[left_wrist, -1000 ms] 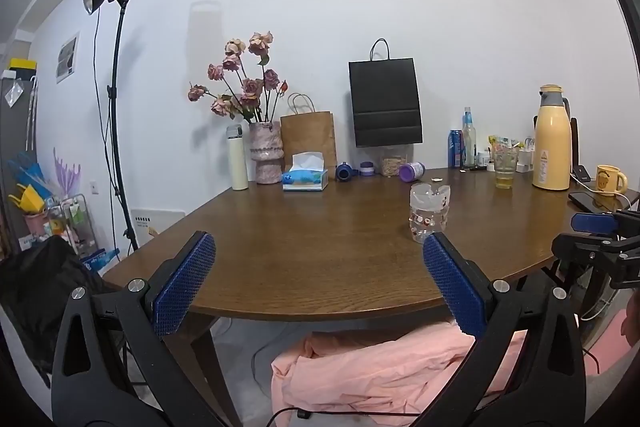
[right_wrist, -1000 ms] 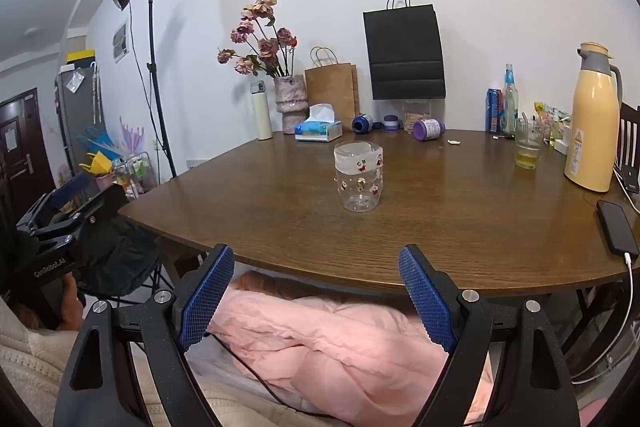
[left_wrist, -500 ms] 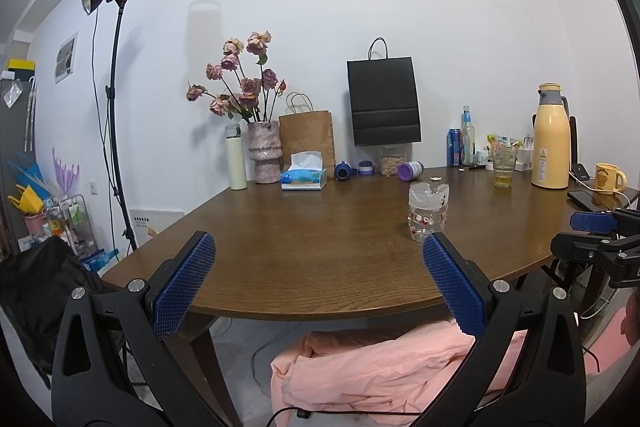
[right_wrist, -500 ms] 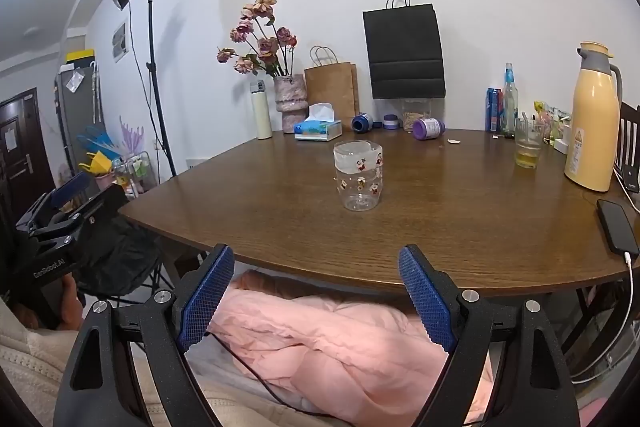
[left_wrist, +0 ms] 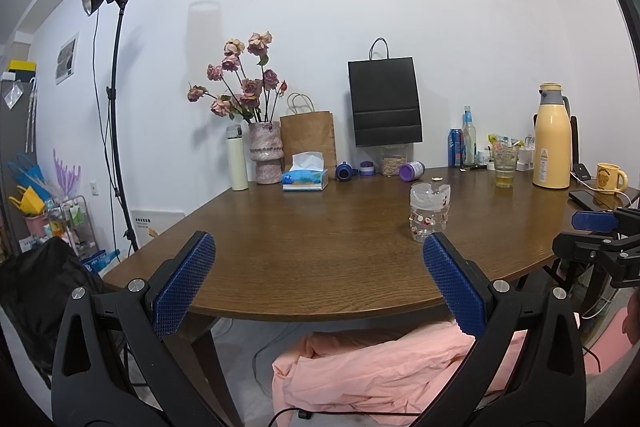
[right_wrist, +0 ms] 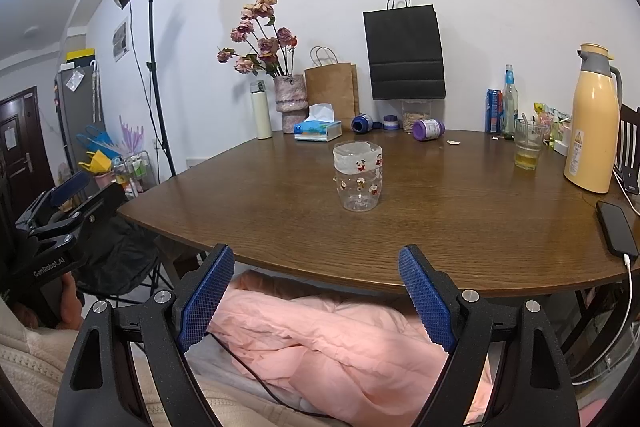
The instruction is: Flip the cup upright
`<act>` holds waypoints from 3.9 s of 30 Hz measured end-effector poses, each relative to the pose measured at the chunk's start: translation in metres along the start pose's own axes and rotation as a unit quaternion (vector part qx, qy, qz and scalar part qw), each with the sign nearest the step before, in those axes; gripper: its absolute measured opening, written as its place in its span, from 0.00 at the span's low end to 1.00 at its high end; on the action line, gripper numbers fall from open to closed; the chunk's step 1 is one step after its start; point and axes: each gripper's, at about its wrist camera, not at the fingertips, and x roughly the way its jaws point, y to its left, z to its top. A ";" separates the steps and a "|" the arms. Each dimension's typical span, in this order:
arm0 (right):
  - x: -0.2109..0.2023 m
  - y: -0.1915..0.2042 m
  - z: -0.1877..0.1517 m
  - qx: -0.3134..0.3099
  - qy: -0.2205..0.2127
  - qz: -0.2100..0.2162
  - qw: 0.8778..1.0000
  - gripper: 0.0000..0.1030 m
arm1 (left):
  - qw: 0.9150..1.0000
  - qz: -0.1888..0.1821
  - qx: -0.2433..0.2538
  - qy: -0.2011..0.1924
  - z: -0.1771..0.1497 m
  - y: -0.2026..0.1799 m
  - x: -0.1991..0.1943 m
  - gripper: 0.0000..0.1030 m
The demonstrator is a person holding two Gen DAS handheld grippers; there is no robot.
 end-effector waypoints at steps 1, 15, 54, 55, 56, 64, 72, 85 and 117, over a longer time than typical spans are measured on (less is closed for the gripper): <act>0.000 0.000 0.000 0.000 0.000 -0.001 1.000 0.86 | 1.000 0.000 0.000 0.000 0.000 0.000 0.000 1.00; 0.000 -0.002 0.004 0.001 0.001 -0.001 1.000 0.86 | 1.000 0.002 0.001 -0.001 0.001 0.002 0.002 1.00; 0.070 -0.057 0.050 0.046 0.006 0.000 0.999 0.86 | 0.997 0.006 0.013 0.081 0.027 -0.011 0.116 1.00; 0.080 -0.064 0.062 0.038 0.008 -0.001 0.999 0.86 | 0.995 -0.003 0.012 0.094 0.038 -0.014 0.138 1.00; 0.089 -0.069 0.074 0.027 0.011 -0.002 1.000 0.86 | 0.994 -0.022 0.016 0.110 0.048 -0.017 0.157 1.00; 0.187 -0.130 0.172 -0.055 0.052 -0.014 0.997 0.86 | 0.942 -0.170 0.098 0.271 0.117 -0.083 0.324 1.00; 0.344 -0.248 0.238 0.013 0.156 -0.036 0.987 0.86 | 0.917 -0.216 0.169 0.290 0.147 -0.175 0.498 1.00; 0.526 -0.394 0.246 0.073 0.308 -0.076 0.946 0.86 | 0.858 -0.248 0.300 0.334 0.117 -0.285 0.691 0.98; 0.456 -0.329 0.323 0.225 0.139 0.293 0.919 0.86 | 0.933 -0.187 0.189 0.242 0.201 -0.214 0.553 0.58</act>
